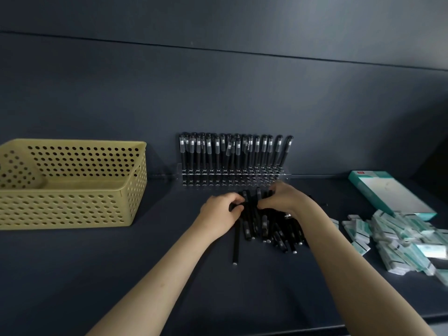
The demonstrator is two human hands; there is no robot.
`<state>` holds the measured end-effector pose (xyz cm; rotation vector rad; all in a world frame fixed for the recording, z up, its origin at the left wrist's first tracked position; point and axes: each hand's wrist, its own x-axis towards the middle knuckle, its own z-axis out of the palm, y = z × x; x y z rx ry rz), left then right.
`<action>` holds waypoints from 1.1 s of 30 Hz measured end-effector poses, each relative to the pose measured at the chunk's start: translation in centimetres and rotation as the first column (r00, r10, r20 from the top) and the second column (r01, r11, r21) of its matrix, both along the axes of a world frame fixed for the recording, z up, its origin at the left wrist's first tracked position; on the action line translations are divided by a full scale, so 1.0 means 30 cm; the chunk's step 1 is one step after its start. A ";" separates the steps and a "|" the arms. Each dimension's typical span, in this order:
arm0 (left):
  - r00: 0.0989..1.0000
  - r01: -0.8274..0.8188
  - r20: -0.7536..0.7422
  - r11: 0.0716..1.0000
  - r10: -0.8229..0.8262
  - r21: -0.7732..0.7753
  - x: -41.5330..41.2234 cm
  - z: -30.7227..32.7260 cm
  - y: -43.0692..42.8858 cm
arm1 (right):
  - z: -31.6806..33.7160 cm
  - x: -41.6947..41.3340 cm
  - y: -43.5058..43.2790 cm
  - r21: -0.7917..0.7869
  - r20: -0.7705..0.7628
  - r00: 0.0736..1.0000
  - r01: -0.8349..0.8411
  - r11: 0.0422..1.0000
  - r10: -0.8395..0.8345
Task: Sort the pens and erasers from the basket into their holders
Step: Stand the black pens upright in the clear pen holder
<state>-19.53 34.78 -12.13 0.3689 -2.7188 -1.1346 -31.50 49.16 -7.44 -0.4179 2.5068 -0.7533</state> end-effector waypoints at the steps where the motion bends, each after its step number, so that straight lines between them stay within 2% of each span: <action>1: 1.000 -0.003 -0.004 1.000 0.003 0.006 0.000 0.001 0.000 | 0.000 -0.001 -0.002 -0.015 0.009 1.000 0.000 1.000 0.000; 8: 0.994 -0.056 -0.094 0.998 0.060 0.042 -0.002 0.025 0.005 | -0.020 0.013 -0.027 -0.036 -0.070 0.998 -0.012 0.999 0.009; 13: 0.988 -0.088 -0.118 0.993 0.097 0.085 -0.002 0.016 0.003 | -0.032 -0.024 -0.023 -0.155 -0.035 0.998 0.040 0.987 -0.046; 15: 0.985 -0.091 -0.138 0.992 0.103 0.089 -0.002 0.026 0.003 | -0.036 -0.031 -0.007 -0.242 0.038 0.996 0.088 0.966 -0.081; 18: 0.979 -0.093 -0.173 0.991 0.109 0.101 0.004 0.054 0.004 | -0.040 -0.048 0.019 -0.412 0.164 0.982 0.158 0.897 -0.098; 22: 0.973 -0.080 -0.200 0.982 0.114 0.171 0.009 0.075 0.014 | -0.014 -0.048 0.045 -0.554 0.107 0.987 0.160 0.817 -0.121; 26: 0.991 -0.001 -0.127 0.957 0.040 0.291 0.013 0.115 0.040 | 0.049 -0.013 0.057 -0.753 0.103 0.993 0.119 0.647 -0.064; 29: 0.994 0.056 -0.110 0.917 -0.013 0.396 0.013 0.138 0.057 | 0.104 0.023 0.049 -0.815 0.066 0.998 0.054 0.577 0.000; 33: 0.990 0.112 -0.131 0.859 -0.053 0.499 0.002 0.168 0.064 | 0.152 0.051 0.035 -0.842 0.030 0.999 0.003 0.539 0.040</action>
